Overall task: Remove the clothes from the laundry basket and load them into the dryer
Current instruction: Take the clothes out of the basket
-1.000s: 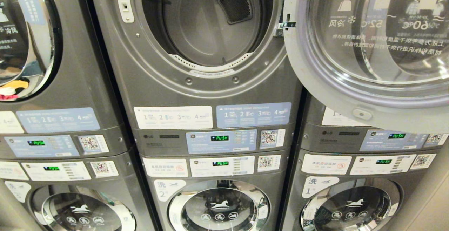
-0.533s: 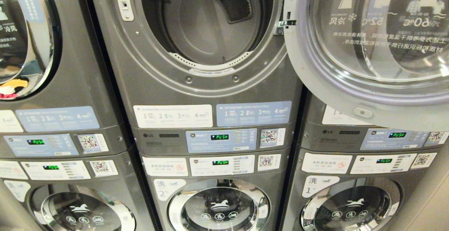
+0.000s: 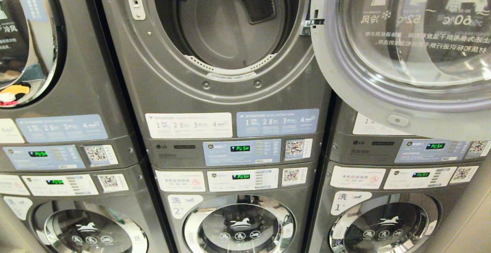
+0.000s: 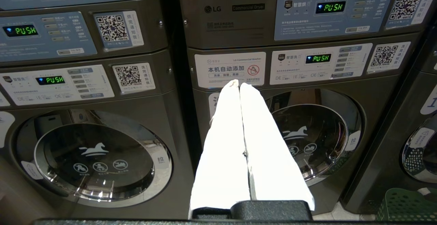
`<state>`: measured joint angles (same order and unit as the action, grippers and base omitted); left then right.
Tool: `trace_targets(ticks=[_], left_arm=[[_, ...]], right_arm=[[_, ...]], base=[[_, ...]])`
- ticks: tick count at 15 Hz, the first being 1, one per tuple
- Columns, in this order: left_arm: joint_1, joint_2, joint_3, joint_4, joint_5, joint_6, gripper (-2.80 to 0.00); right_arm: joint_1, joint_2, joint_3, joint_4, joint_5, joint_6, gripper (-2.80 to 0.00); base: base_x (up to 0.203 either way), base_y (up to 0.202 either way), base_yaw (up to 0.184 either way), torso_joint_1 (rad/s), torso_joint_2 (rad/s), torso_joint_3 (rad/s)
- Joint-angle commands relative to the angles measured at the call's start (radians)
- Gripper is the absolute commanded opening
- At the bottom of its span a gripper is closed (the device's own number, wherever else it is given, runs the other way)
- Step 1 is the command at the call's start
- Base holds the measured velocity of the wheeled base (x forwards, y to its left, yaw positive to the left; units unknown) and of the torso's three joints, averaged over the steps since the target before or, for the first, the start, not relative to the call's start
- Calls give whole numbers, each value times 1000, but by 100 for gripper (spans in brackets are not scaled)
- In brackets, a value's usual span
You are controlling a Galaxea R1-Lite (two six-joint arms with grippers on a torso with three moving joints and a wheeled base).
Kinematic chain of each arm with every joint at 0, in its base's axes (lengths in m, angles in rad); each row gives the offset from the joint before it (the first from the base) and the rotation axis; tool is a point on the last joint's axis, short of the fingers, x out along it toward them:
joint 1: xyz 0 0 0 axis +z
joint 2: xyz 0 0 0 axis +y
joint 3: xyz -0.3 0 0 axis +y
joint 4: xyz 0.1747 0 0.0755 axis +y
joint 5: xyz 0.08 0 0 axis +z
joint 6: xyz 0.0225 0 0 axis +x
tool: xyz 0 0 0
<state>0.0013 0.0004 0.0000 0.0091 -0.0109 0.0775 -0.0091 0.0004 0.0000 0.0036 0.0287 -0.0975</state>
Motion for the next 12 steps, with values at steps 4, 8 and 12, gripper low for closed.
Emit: trace_targets(ticks=[4, 8, 12], left_arm=[[0, 0, 2, 0, 0, 1, -280], [0, 0, 2, 0, 0, 1, -280], [0, 0, 2, 0, 0, 1, -280]], right_arm=[[0, 0, 0, 1, -7, 19, -280], [0, 0, 0, -1, -7, 10, -280], [0, 0, 0, 1, -9, 19, -280]], base=[[0, 0, 0, -48, 108, 54], [0, 0, 0, -51, 110, 59], [0, 0, 0, -60, 122, 60]])
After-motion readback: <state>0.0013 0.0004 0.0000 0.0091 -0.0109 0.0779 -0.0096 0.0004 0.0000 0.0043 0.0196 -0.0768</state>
